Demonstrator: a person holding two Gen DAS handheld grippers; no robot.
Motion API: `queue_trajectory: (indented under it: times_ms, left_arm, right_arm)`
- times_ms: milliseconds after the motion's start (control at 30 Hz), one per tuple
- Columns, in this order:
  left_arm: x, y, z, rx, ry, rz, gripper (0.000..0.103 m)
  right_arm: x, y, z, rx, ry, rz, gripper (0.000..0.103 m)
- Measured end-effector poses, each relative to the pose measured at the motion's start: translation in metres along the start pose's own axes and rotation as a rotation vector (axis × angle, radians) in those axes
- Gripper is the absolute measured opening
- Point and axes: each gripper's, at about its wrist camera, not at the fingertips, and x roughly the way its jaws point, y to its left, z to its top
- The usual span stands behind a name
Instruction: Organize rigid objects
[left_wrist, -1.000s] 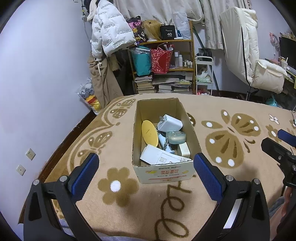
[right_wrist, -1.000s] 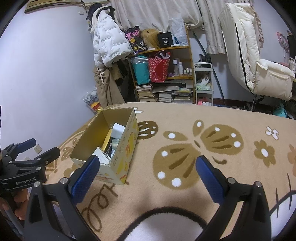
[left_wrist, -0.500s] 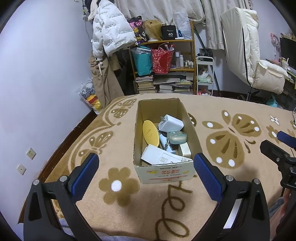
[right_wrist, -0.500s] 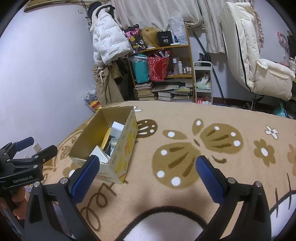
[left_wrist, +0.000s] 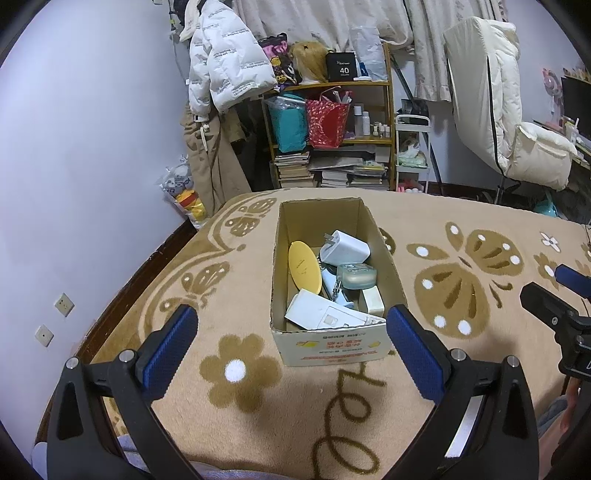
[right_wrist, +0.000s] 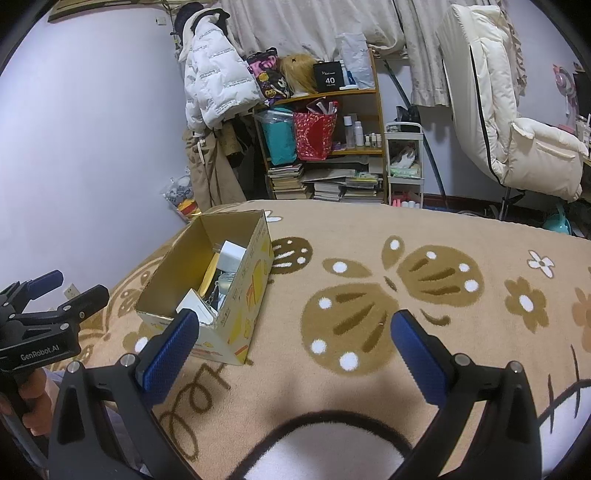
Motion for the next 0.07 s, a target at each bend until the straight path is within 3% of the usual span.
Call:
queue_trajectory:
  times_ms: [67]
  left_arm:
    - [0.0007,0.0006,0.0002,0.0,0.007,-0.005,0.101]
  right_arm:
    - [0.0,0.0001,0.0002,0.0,-0.001,0.0,0.103]
